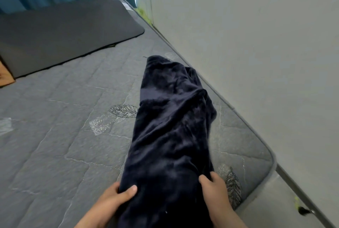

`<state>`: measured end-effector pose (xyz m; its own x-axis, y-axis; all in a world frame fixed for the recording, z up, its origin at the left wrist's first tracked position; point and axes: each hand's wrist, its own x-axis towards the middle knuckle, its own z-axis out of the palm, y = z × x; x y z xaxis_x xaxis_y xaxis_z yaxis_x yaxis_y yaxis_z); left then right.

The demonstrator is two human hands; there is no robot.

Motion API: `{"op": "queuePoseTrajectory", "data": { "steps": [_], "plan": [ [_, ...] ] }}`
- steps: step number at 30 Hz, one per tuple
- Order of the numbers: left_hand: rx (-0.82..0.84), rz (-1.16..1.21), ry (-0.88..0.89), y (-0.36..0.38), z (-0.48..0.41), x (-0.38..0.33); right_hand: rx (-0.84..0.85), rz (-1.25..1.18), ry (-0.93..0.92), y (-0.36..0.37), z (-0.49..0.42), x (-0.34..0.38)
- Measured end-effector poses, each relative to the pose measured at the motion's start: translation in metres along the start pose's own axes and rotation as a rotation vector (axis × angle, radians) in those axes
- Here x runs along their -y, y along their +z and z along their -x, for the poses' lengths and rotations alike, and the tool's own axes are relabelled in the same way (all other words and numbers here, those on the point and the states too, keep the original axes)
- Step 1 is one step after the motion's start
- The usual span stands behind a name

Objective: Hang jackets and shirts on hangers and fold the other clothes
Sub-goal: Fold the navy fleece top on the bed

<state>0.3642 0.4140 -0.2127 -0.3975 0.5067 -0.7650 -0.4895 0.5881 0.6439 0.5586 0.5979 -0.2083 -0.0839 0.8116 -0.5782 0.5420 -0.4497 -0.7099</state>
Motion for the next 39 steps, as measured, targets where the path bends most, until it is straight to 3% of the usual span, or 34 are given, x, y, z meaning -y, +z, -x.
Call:
{"op": "queuePoseTrajectory", "data": {
  "steps": [3, 5, 7, 10, 12, 19, 27, 29, 34, 39],
  "plan": [
    [-0.102, -0.074, 0.039, 0.002, -0.009, 0.017, -0.156, 0.099, -0.056, 0.001, -0.004, -0.012],
    [-0.147, -0.027, 0.052, 0.007, -0.009, 0.023, -0.142, 0.196, -0.027, -0.001, -0.008, -0.032],
    [-0.128, 0.012, 0.066, 0.011, -0.004, 0.026, 0.001, 0.184, 0.004, -0.007, -0.010, -0.050],
    [-0.115, 0.086, 0.052, 0.014, 0.000, 0.029, 0.333, -0.068, 0.127, -0.027, -0.005, -0.053],
    [-0.147, 0.121, 0.024, 0.015, 0.005, 0.033, 0.416, -0.154, 0.152, -0.038, 0.006, -0.052],
    [-0.205, 0.074, -0.107, 0.017, 0.054, 0.072, 0.329, -0.292, 0.366, -0.051, 0.064, -0.088],
    [-0.124, -0.058, -0.400, -0.022, 0.206, 0.156, 0.353, -0.134, 0.663, -0.101, 0.227, -0.154],
    [-0.129, -0.091, -0.402, -0.025, 0.242, 0.161, 0.365, -0.116, 0.712, -0.115, 0.256, -0.158],
    [-0.090, 0.231, -0.295, -0.025, 0.278, 0.127, 0.276, -0.105, 0.626, -0.132, 0.275, -0.117],
    [0.012, 0.481, -0.416, -0.034, 0.268, 0.065, 0.479, -0.165, 0.431, -0.148, 0.251, -0.044]
  ]
}}
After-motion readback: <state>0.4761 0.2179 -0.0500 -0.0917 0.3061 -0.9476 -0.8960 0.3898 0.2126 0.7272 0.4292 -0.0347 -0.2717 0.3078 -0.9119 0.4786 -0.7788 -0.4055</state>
